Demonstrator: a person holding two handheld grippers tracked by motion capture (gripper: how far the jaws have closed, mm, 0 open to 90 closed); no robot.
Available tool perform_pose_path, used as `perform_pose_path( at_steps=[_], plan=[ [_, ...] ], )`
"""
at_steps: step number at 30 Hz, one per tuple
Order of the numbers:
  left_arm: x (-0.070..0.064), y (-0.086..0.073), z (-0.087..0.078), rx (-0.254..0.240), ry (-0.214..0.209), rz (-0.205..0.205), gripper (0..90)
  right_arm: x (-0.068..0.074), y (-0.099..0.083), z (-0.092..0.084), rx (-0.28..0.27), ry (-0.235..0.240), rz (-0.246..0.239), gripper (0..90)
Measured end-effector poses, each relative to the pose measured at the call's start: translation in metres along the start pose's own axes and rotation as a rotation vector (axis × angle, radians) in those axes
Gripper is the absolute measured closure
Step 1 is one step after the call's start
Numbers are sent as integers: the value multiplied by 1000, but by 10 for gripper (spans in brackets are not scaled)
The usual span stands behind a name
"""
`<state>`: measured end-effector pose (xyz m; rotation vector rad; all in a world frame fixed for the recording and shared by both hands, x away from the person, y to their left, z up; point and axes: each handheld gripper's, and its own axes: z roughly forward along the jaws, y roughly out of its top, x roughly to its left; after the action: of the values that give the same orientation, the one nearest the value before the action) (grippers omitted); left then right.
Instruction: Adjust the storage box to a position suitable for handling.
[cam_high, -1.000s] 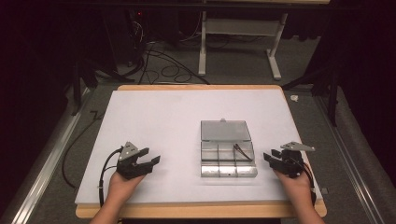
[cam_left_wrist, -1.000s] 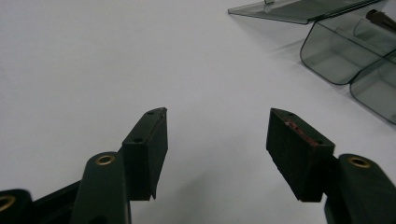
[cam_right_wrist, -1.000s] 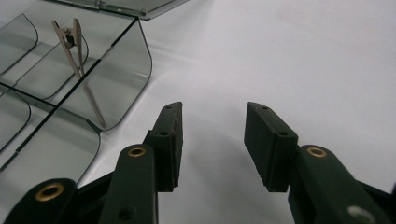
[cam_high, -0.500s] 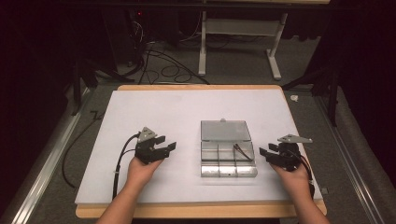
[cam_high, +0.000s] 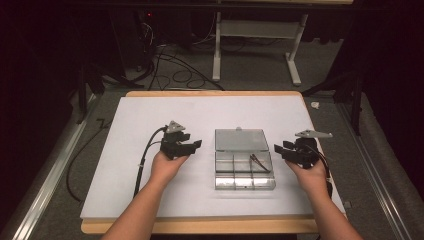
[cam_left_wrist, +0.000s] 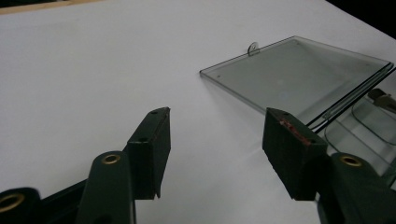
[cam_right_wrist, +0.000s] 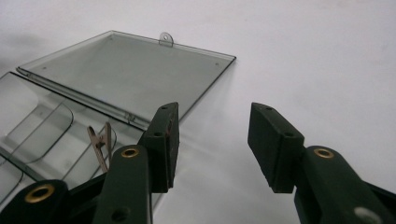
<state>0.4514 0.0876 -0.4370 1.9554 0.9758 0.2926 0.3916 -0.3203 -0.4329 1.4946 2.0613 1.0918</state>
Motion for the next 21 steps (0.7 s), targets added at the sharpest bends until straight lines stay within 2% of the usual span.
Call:
perform_pose_path(
  at_steps=[2, 5, 8, 13, 18, 21],
  plan=[
    [-3, 5, 7, 6, -11, -4, 422, 1, 5, 5, 15, 2, -5, 525],
    [-5, 12, 16, 4, -35, -39, 412, 3, 12, 13, 36, 8, 1, 515],
    [-10, 18, 22, 3, -37, -28, 406, 5, 18, 21, 49, 8, 5, 505],
    [-19, 25, 36, 11, -59, -39, 398, 9, 28, 32, 65, 13, 21, 501],
    [-25, 22, 55, 39, -69, -72, 377, 10, 30, 47, 108, 36, 52, 460],
    [-29, 17, 62, 49, -96, -99, 369, 12, 30, 54, 125, 56, 68, 453]
  ],
)
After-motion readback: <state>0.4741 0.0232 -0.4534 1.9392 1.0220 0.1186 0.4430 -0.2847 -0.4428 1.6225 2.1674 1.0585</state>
